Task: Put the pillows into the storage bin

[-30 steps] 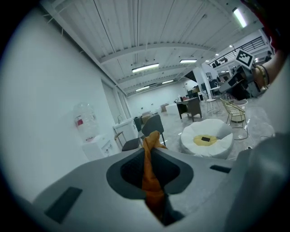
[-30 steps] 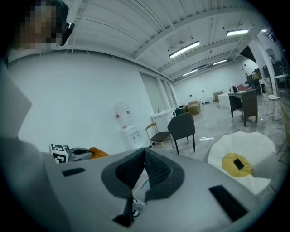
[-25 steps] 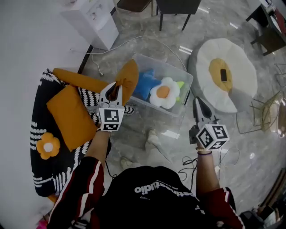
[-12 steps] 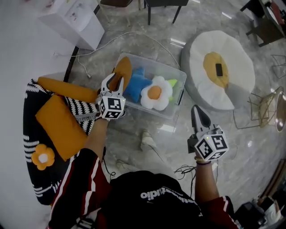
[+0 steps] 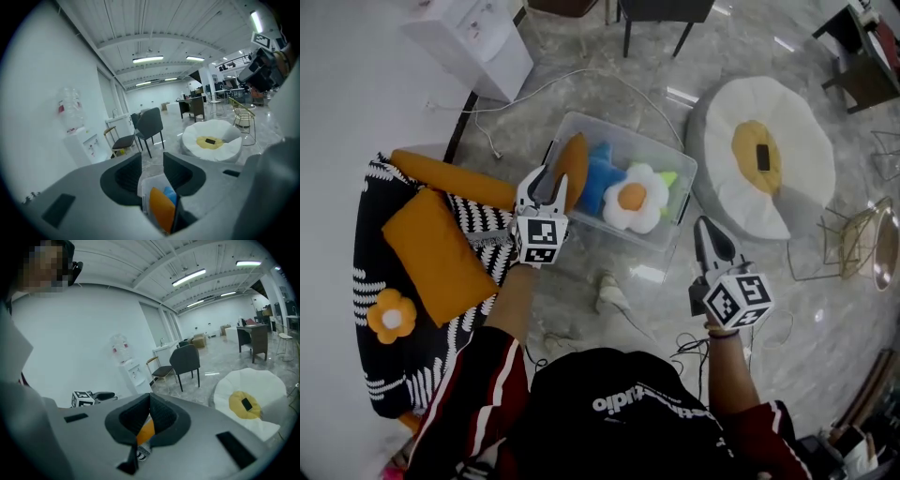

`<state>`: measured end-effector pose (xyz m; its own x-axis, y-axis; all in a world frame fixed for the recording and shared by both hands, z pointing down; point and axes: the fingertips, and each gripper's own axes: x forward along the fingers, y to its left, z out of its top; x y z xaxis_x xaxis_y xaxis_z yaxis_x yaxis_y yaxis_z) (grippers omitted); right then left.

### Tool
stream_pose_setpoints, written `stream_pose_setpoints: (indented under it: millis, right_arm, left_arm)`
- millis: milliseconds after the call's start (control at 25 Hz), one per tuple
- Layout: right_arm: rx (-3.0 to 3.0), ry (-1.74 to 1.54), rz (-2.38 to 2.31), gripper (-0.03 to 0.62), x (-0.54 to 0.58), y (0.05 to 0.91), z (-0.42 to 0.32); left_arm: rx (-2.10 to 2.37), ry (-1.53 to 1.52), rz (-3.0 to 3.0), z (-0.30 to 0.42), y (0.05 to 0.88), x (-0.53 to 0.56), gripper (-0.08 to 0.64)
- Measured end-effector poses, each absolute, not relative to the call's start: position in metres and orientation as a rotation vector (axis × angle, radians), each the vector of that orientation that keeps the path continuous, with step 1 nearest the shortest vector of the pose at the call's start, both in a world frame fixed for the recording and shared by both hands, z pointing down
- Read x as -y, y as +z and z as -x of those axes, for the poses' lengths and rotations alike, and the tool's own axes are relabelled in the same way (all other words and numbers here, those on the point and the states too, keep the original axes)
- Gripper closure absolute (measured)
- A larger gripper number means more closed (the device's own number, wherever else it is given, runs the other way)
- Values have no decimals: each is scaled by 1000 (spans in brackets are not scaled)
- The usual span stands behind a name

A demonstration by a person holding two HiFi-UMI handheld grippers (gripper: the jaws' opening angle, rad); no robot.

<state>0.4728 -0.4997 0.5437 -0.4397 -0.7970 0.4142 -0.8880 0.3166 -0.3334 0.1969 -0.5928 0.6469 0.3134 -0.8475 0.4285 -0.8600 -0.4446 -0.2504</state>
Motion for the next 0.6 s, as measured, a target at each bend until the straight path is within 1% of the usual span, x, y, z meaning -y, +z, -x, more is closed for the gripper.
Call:
stream_pose_setpoints:
  millis: [440,600]
  right_arm:
    - [2553,637,-1428,589,500,482,-402]
    - [2580,616,-1412,589,489,466,-382]
  left_arm:
    - [1842,604,-2392,-128,559,527,417]
    - [1885,519,-2371,-118,527,494,417]
